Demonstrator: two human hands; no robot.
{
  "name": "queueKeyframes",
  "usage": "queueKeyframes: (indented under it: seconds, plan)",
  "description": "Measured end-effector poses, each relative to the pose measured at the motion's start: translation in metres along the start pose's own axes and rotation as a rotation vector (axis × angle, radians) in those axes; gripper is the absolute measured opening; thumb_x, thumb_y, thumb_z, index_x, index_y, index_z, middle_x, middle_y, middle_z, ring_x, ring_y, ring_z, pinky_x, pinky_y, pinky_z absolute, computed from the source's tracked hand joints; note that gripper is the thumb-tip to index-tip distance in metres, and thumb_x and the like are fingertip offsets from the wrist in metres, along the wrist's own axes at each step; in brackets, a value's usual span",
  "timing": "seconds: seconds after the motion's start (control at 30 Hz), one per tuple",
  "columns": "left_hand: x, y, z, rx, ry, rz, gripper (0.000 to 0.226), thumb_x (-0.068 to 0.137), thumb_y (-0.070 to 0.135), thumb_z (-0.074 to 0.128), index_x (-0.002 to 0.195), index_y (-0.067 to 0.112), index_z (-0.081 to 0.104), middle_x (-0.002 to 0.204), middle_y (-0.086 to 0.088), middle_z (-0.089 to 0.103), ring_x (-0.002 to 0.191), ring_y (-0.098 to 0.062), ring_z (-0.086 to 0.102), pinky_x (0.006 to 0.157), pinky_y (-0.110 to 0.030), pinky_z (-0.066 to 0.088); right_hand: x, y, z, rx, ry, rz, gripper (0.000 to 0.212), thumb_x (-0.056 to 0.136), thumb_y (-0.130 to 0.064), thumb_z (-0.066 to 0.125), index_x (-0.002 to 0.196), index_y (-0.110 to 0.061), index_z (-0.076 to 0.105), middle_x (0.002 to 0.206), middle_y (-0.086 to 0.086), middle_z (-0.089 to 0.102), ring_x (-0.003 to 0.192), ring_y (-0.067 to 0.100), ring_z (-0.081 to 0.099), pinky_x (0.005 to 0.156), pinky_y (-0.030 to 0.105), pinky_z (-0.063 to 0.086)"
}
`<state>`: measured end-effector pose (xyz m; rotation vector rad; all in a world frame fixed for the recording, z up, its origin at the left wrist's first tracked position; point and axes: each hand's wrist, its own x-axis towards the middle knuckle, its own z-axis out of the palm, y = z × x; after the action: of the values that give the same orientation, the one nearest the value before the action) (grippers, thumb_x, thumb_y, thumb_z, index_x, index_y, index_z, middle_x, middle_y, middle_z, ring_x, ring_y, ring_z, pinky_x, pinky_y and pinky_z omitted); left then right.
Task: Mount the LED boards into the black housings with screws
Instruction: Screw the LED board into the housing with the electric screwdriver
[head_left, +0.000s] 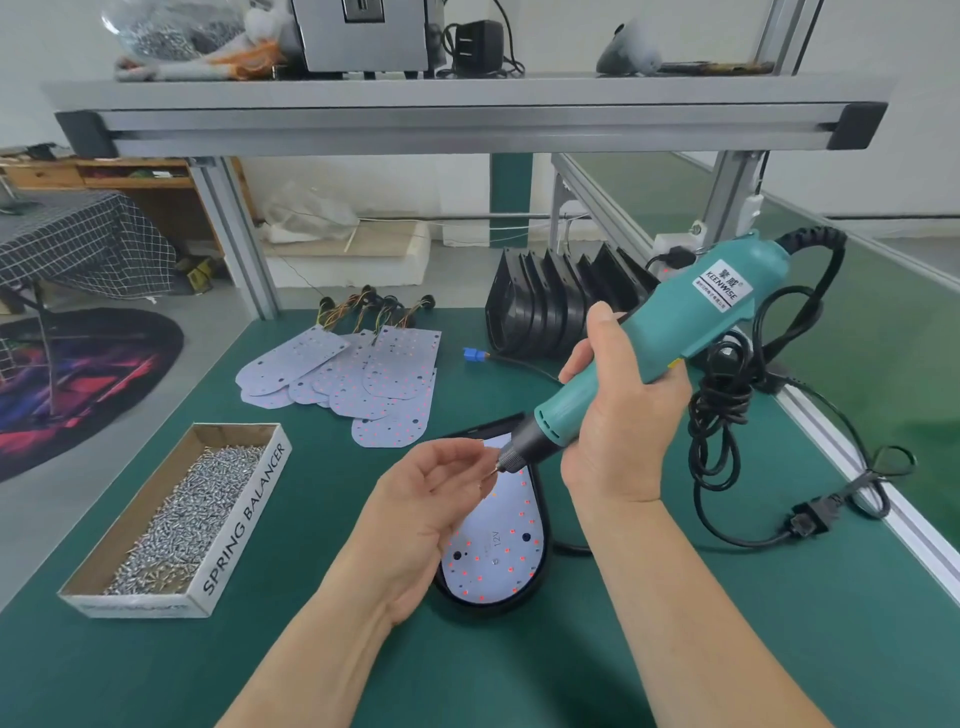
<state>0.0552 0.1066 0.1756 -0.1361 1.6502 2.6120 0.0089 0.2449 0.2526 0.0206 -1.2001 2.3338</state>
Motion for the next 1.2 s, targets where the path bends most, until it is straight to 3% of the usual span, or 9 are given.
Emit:
queueKeyframes:
  seconds: [0.33, 0.47, 0.53, 0.67, 0.77, 0.97, 1.2]
  plan:
    - [-0.004, 0.000, 0.002, 0.356, -0.102, 0.248, 0.041, 0.093, -0.019, 0.048, 0.115, 0.011, 0.065, 0.120, 0.000, 0.072, 0.120, -0.014, 0.064, 0.093, -0.014, 0.048, 0.002, 0.000, -0.001, 0.002, 0.005, 0.036, 0.024, 0.085, -0.017, 0.071, 0.072, -0.020, 0.051, 0.053, -0.006, 0.052, 0.049, 0.012, 0.048, 0.051, 0.023, 0.042]
    - [-0.009, 0.001, 0.005, 0.506, -0.142, 0.322, 0.041, 0.097, -0.013, 0.048, 0.119, 0.017, 0.065, 0.124, 0.008, 0.070, 0.120, -0.009, 0.063, 0.100, -0.019, 0.047, 0.010, 0.000, -0.003, 0.010, 0.068, 0.105, 0.025, 0.089, -0.014, 0.070, 0.078, -0.017, 0.048, 0.050, -0.010, 0.051, 0.046, 0.010, 0.048, 0.049, 0.021, 0.040]
    - [-0.010, 0.002, 0.006, 0.493, -0.142, 0.331, 0.041, 0.096, -0.014, 0.048, 0.119, 0.016, 0.065, 0.123, 0.006, 0.070, 0.120, -0.010, 0.063, 0.098, -0.018, 0.048, 0.014, 0.001, -0.006, 0.038, 0.069, 0.154, 0.023, 0.090, -0.013, 0.070, 0.083, -0.015, 0.048, 0.053, -0.009, 0.053, 0.048, 0.010, 0.049, 0.050, 0.022, 0.042]
    - [-0.008, 0.006, 0.000, 0.285, -0.184, 0.168, 0.042, 0.094, -0.019, 0.049, 0.125, 0.008, 0.060, 0.123, -0.006, 0.070, 0.118, -0.021, 0.065, 0.094, -0.021, 0.051, 0.015, 0.001, -0.011, 0.125, -0.054, 0.172, 0.017, 0.089, -0.013, 0.068, 0.083, -0.014, 0.053, 0.060, -0.007, 0.054, 0.052, 0.010, 0.050, 0.052, 0.021, 0.044]
    - [-0.009, 0.006, 0.002, 0.347, -0.198, 0.186, 0.044, 0.093, -0.020, 0.047, 0.123, 0.009, 0.061, 0.120, -0.002, 0.072, 0.115, -0.018, 0.067, 0.093, -0.019, 0.051, 0.012, 0.000, -0.009, 0.090, -0.121, 0.139, 0.018, 0.086, -0.015, 0.068, 0.078, -0.016, 0.052, 0.057, -0.003, 0.051, 0.051, 0.012, 0.046, 0.052, 0.022, 0.042]
    - [-0.020, -0.003, 0.019, 0.506, -0.007, 0.440, 0.050, 0.094, -0.020, 0.043, 0.123, 0.017, 0.063, 0.121, 0.013, 0.071, 0.117, -0.004, 0.064, 0.096, -0.014, 0.047, 0.008, 0.000, -0.001, 0.007, 0.188, 0.093, 0.025, 0.087, -0.019, 0.071, 0.079, -0.019, 0.047, 0.050, -0.006, 0.050, 0.047, 0.013, 0.044, 0.049, 0.020, 0.039]
    - [-0.025, -0.006, 0.021, 0.536, 0.029, 0.505, 0.052, 0.096, -0.017, 0.043, 0.128, 0.020, 0.060, 0.128, 0.011, 0.068, 0.119, -0.004, 0.062, 0.097, -0.011, 0.044, 0.012, 0.005, -0.005, 0.059, 0.234, 0.170, 0.022, 0.090, -0.015, 0.069, 0.086, -0.017, 0.048, 0.048, -0.011, 0.051, 0.044, 0.008, 0.046, 0.045, 0.017, 0.040]
